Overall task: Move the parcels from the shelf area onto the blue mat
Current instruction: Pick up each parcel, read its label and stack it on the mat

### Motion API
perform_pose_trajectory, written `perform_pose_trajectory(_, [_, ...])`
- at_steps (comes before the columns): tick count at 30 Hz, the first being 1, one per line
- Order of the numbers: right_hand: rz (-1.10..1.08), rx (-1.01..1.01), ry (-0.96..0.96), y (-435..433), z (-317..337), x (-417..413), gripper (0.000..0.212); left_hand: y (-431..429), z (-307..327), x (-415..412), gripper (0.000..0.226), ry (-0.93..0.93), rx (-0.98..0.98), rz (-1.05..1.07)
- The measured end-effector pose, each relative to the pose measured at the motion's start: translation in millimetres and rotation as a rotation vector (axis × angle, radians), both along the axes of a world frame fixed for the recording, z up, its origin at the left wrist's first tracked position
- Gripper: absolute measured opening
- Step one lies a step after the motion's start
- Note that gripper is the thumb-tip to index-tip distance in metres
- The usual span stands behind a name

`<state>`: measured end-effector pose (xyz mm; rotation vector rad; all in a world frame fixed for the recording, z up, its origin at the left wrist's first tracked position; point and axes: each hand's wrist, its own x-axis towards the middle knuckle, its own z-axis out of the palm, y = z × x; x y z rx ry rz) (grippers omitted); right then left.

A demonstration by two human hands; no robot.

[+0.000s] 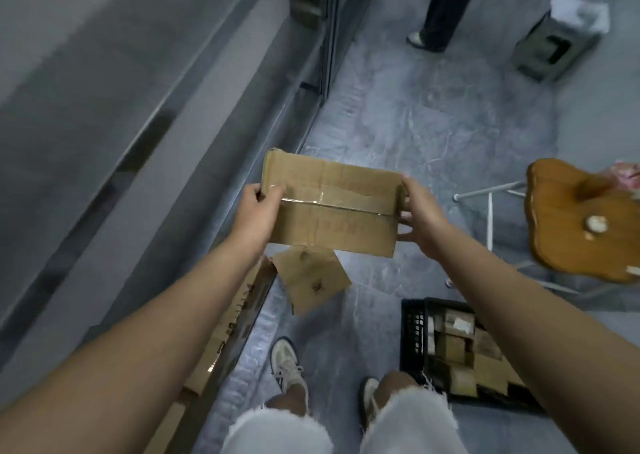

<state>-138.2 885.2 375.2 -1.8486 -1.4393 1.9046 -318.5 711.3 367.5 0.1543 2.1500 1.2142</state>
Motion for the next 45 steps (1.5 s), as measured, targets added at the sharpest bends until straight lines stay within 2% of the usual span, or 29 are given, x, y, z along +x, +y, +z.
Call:
perform_pose_trajectory(4, [0.054, 0.001, 0.12, -7, 69, 35, 0.06, -29, 75, 40, 0.031, 0.052, 0.127, 0.142])
perform_pose_trajectory(9, [0.216, 0.068, 0.233, -19, 118, 82, 0.055, -70, 124, 108, 0.028, 0.194, 0.157, 0.291])
perform_pose_trajectory(13, [0.35, 0.015, 0.34, -33, 136, 112, 0.039, -110, 153, 160, 0.038, 0.232, 0.216, 0.388])
perform_pose_trajectory(18, [0.55, -0.004, 0.421, -71, 154, 123, 0.014, -170, 180, 212, 0.039, 0.257, 0.272, 0.523])
perform_pose_trajectory(24, [0.871, 0.072, 0.468, -149, 181, 103, 0.033, -263, 202, 259, 0.031, 0.332, 0.305, 0.738])
perform_pose_trajectory(28, [1.093, 0.068, 0.51, -222, 196, 87, 0.041, -341, 210, 290, 0.027, 0.348, 0.341, 0.863])
perform_pose_trajectory(32, [1.247, 0.075, 0.495, -318, 204, 76, 0.031, -431, 209, 331, 0.02, 0.385, 0.337, 1.009])
perform_pose_trajectory(34, [1.324, 0.081, 0.486, -376, 204, 77, 0.04, -481, 205, 357, 0.02, 0.385, 0.341, 1.103])
perform_pose_trajectory(37, [1.497, 0.063, 0.518, -469, 201, 91, 0.053, -558, 199, 405, 0.016, 0.414, 0.363, 1.276])
perform_pose_trajectory(42, [1.747, 0.02, 0.512, -622, 187, 127, 0.044, -678, 183, 503, 0.016, 0.438, 0.356, 1.508])
perform_pose_trajectory(45, [1.913, -0.036, 0.517, -712, 182, 156, 0.048, -740, 172, 566, 0.015, 0.461, 0.329, 1.667])
